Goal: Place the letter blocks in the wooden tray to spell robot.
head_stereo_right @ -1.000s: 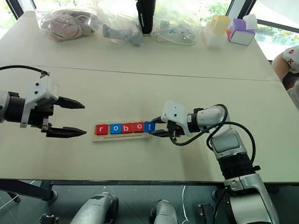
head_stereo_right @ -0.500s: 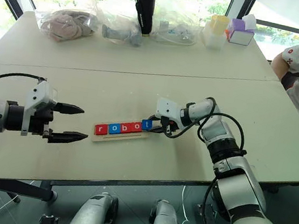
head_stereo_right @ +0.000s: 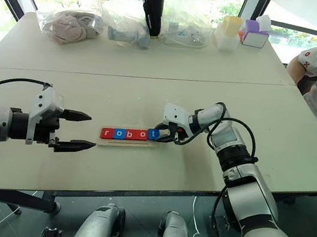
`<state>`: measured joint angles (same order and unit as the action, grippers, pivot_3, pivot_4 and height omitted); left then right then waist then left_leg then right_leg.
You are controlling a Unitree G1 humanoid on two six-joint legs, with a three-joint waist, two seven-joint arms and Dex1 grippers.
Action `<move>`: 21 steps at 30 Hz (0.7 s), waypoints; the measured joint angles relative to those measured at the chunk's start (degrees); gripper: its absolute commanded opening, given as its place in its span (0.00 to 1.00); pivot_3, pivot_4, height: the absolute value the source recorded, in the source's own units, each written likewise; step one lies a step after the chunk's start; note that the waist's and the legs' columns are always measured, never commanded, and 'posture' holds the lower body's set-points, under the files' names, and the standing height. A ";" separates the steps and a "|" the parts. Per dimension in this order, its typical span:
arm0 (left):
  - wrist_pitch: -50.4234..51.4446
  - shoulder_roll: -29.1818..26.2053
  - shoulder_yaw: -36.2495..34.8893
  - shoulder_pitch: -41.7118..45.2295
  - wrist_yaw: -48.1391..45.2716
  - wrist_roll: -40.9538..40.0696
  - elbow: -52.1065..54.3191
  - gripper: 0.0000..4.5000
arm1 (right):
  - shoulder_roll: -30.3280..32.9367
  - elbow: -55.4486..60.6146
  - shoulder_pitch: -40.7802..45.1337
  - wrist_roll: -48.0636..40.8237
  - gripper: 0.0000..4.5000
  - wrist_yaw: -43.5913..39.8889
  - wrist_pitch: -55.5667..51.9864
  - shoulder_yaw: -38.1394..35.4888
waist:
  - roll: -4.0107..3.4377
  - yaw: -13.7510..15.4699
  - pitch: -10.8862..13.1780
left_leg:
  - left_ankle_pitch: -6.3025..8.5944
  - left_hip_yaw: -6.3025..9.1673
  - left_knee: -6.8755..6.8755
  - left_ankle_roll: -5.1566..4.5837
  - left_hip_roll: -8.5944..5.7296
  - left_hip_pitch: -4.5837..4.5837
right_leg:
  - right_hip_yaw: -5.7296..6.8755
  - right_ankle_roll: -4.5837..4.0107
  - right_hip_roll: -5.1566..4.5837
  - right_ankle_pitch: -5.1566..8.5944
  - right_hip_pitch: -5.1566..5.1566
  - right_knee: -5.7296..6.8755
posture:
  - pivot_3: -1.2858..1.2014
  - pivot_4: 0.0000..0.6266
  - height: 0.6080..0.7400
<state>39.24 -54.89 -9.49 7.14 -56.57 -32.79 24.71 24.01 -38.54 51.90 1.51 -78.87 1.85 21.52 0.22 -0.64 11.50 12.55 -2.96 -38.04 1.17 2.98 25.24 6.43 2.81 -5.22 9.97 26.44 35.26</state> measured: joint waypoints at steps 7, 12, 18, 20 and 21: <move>-0.87 0.07 1.24 0.44 0.22 1.12 -0.65 1.00 | 0.80 3.82 -0.23 -0.73 0.26 -1.10 -4.72 -0.66 | 0.00 0.01 0.00 | 0.00 0.00 0.00 0.00 0.00 0.00 | 0.00 0.01 0.00 -0.01 0.01 0.01 | 0.52 0.24 1.00; -1.42 0.15 1.89 0.48 0.22 1.70 -1.35 1.00 | 2.21 11.43 -3.93 -2.87 0.26 -0.79 -11.45 -2.59 | 0.00 0.11 0.00 | 0.00 0.00 0.00 0.00 0.00 0.01 | 0.00 0.00 -0.01 0.00 0.00 0.00 | 0.52 0.24 1.00; -2.33 0.92 3.21 2.06 0.02 2.41 -2.60 1.00 | 3.28 17.18 -7.17 -3.11 0.26 0.39 -15.95 -2.58 | 0.00 0.08 0.00 | 0.00 0.00 0.00 0.00 0.00 -0.01 | 0.00 -0.02 0.00 0.00 0.01 0.01 | 0.52 0.24 1.00; -2.48 1.16 3.87 2.37 -0.20 2.53 -2.83 1.00 | 3.25 17.32 -7.18 -3.11 0.26 0.99 -16.35 -2.57 | 0.00 0.06 0.00 | 0.00 0.00 0.00 0.00 0.00 -0.01 | 0.00 -0.02 0.00 0.00 0.01 0.01 | 0.52 0.24 1.00; -2.50 1.20 4.19 2.54 -0.29 2.67 -2.98 1.00 | 3.22 17.37 -7.18 -3.10 0.26 1.36 -16.45 -2.57 | 0.00 0.06 0.00 | 0.00 0.00 0.00 0.00 0.00 0.00 | 0.00 -0.02 0.00 0.00 0.01 0.01 | 0.52 0.24 1.00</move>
<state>36.74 -53.69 -5.30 9.69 -56.86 -30.11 21.73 27.23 -21.17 44.72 -1.60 -77.50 -14.60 18.95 0.22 -0.58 11.50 12.55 -2.96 -38.05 1.17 2.98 25.24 6.43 2.79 -5.23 9.97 26.45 35.27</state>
